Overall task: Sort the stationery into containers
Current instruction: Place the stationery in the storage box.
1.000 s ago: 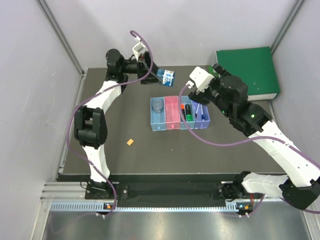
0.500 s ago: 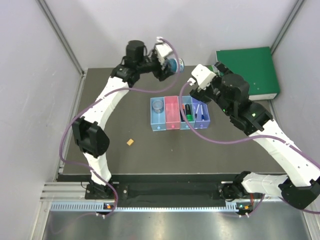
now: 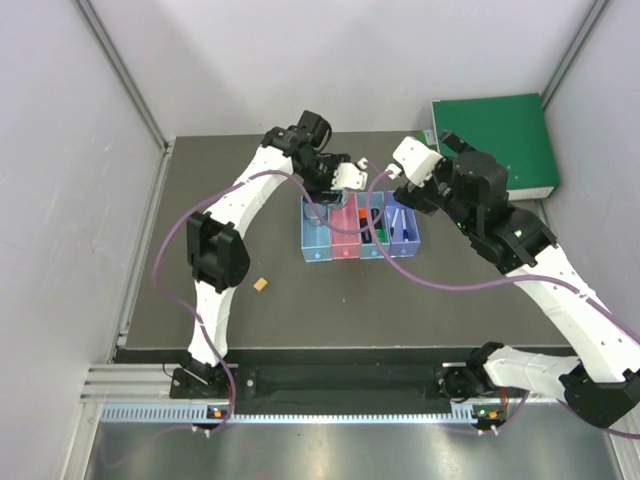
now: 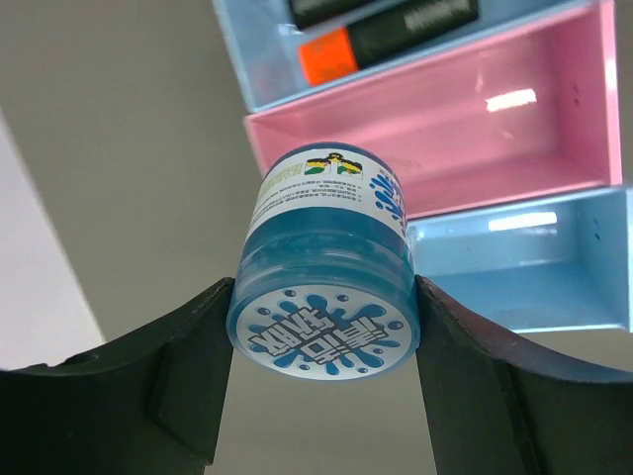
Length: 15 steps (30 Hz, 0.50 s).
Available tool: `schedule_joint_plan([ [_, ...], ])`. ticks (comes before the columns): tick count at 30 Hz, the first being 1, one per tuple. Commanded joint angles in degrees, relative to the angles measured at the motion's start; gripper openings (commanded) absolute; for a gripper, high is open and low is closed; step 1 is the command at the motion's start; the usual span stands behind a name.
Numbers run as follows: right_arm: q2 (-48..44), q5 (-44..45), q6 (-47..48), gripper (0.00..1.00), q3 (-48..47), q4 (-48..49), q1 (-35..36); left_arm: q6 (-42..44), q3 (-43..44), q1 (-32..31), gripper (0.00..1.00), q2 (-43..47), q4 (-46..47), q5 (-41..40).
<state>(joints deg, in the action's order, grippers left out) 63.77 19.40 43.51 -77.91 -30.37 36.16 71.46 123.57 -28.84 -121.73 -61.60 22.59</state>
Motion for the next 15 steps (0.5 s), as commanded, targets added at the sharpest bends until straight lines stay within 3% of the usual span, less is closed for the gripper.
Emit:
schedule_joint_plan([
  [1, -3.12, -0.68, 0.79, 1.0, 0.47, 0.4, -1.62, 10.89, 8.26, -0.08, 0.0, -3.5, -9.75, 2.54],
  [15, -6.99, -0.94, -0.44, 1.0, 3.46, 0.31, -5.49, 14.67, 9.85, -1.83, 0.0, -7.99, -9.85, 3.69],
])
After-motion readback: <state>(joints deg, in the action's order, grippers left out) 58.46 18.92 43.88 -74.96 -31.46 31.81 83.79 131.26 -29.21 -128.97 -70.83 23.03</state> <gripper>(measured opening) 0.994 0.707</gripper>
